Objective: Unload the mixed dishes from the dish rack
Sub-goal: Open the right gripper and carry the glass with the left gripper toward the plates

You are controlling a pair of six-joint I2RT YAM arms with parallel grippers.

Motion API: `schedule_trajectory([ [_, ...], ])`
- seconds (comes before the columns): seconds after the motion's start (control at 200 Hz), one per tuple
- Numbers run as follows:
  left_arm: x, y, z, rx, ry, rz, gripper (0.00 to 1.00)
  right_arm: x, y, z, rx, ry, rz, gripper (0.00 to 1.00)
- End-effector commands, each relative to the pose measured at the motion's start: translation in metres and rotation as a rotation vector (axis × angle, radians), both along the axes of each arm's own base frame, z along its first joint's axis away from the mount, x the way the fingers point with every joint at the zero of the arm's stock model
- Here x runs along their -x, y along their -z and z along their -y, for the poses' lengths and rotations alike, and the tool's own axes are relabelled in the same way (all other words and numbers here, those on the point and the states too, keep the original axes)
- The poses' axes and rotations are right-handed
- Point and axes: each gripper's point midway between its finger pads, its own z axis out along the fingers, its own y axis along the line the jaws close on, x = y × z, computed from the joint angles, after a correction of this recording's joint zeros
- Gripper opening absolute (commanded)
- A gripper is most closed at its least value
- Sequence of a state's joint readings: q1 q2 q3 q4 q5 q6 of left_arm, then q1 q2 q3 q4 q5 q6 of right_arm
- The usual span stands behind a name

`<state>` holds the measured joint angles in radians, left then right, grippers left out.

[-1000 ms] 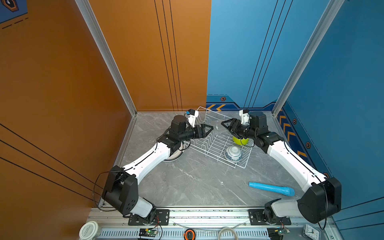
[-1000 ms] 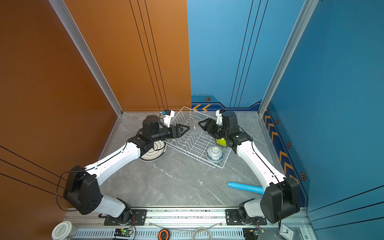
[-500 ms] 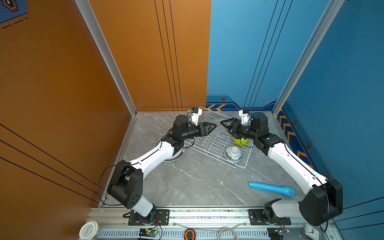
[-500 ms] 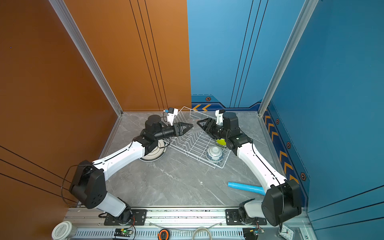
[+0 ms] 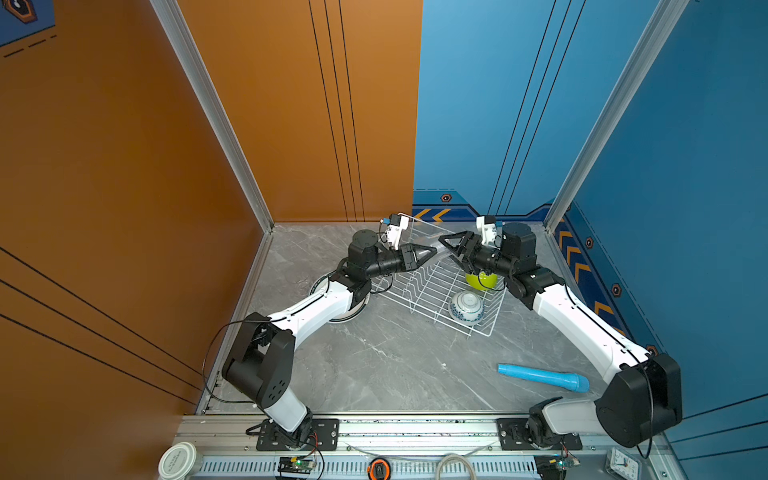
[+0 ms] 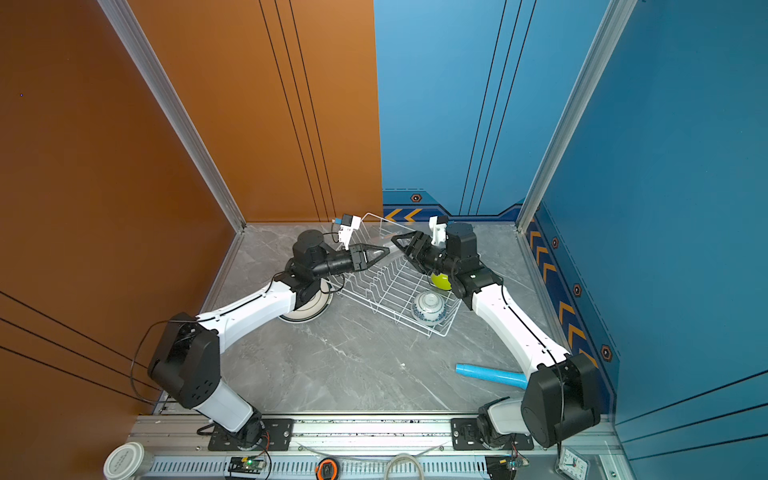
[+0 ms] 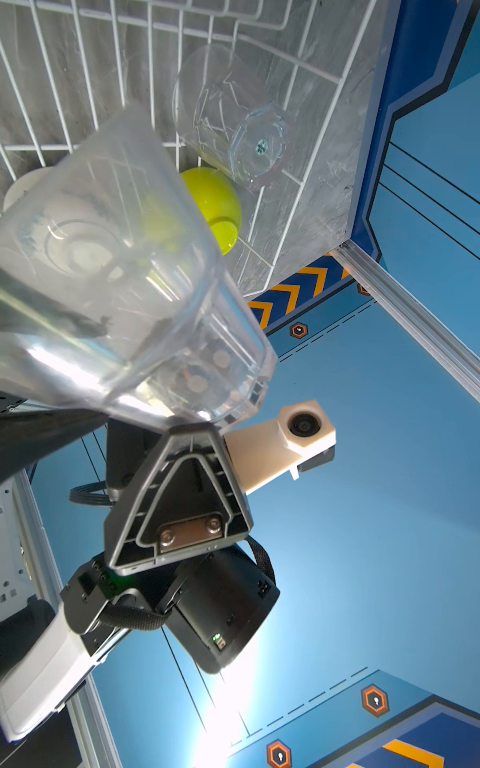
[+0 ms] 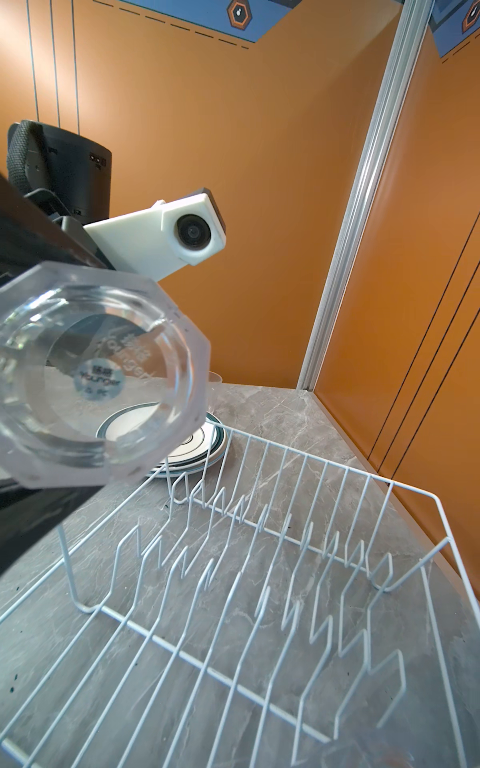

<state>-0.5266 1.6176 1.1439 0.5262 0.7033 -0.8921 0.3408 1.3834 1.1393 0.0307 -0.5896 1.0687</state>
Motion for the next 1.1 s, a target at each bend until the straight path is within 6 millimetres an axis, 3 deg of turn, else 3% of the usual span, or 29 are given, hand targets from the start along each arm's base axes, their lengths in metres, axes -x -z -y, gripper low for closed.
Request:
schedule_trajectory([
  [0.0, 0.0, -0.01, 0.003, 0.019, -0.002, 0.031, 0.22, 0.012, -0.009, -0.022, -0.016, -0.101, 0.038, 0.43],
  [0.07, -0.002, -0.009, 0.001, 0.017, -0.013, 0.027, 0.12, 0.012, -0.009, -0.022, -0.015, -0.098, 0.037, 0.43],
  [0.215, -0.003, -0.007, -0.002, 0.017, -0.029, 0.018, 0.08, 0.014, -0.008, -0.024, -0.013, -0.095, 0.035, 0.51],
  [0.29, -0.004, -0.006, -0.003, 0.015, -0.037, 0.017, 0.0, 0.015, -0.008, -0.024, -0.013, -0.088, 0.038, 0.54],
  [0.41, -0.005, -0.003, -0.005, 0.013, -0.048, 0.009, 0.0, 0.015, -0.009, -0.023, -0.017, -0.083, 0.043, 0.57],
  [0.776, -0.01, 0.008, -0.022, -0.065, -0.11, -0.004, 0.0, 0.013, -0.007, -0.019, -0.016, -0.063, 0.042, 0.94],
  [0.916, -0.014, 0.016, -0.041, -0.159, -0.168, -0.006, 0.0, 0.011, -0.005, -0.011, -0.006, -0.034, 0.043, 0.99],
  [1.096, -0.02, 0.025, -0.086, -0.369, -0.301, 0.01, 0.0, 0.009, 0.006, 0.006, 0.067, 0.022, 0.036, 1.0],
])
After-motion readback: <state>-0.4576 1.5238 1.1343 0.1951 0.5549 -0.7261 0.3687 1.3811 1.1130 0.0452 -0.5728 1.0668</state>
